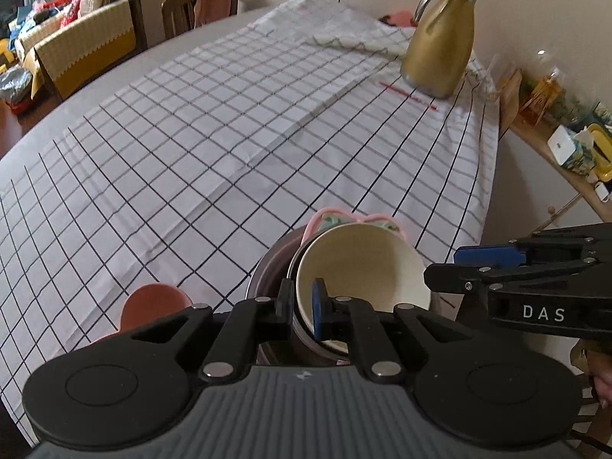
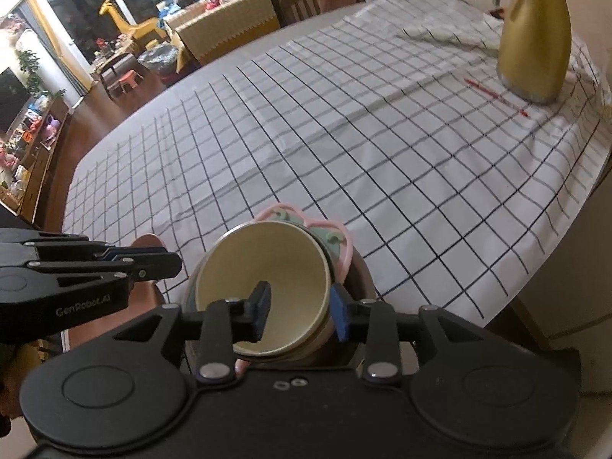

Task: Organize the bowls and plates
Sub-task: 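Lower the cream bowl into the pot and open both grippers, then close both grippers on the rim of the steel bowl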

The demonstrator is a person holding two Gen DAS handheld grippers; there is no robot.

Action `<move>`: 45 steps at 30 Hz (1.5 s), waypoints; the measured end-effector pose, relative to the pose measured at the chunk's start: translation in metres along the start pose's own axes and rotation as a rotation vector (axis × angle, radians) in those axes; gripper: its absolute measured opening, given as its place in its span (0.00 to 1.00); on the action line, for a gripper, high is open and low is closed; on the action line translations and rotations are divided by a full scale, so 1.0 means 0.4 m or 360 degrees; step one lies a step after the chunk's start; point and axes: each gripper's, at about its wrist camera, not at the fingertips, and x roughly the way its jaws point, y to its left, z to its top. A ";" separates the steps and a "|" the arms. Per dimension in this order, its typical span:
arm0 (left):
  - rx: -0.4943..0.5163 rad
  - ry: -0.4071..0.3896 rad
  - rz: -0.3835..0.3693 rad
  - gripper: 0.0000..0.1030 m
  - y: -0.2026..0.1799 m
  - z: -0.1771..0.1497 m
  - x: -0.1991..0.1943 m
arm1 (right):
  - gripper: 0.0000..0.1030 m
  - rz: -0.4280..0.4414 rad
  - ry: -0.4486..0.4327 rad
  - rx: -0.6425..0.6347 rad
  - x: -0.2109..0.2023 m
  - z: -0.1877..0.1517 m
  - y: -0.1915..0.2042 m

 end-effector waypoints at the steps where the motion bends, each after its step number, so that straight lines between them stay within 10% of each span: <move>1: -0.0003 -0.0016 -0.0005 0.09 0.001 -0.003 -0.008 | 0.37 0.0002 -0.0014 -0.0010 -0.006 0.000 0.004; 4: -0.0019 -0.0045 -0.0025 0.14 0.003 -0.013 -0.025 | 0.41 0.0006 -0.0046 -0.0031 -0.024 -0.002 0.014; 10: -0.0031 -0.0142 -0.0031 0.54 0.008 -0.039 -0.059 | 0.45 0.0002 -0.0117 -0.0079 -0.050 -0.015 0.030; 20: -0.0101 -0.0196 -0.0039 0.70 0.043 -0.084 -0.079 | 0.78 0.0011 -0.0211 -0.0069 -0.082 -0.052 0.033; 27: -0.0151 -0.0199 -0.0021 0.71 0.084 -0.100 -0.057 | 0.93 -0.0004 -0.0245 -0.0067 -0.089 -0.080 0.016; 45: 0.0210 0.0039 -0.0051 0.71 0.123 -0.064 0.112 | 0.85 -0.0039 -0.0026 0.0008 0.034 -0.133 -0.079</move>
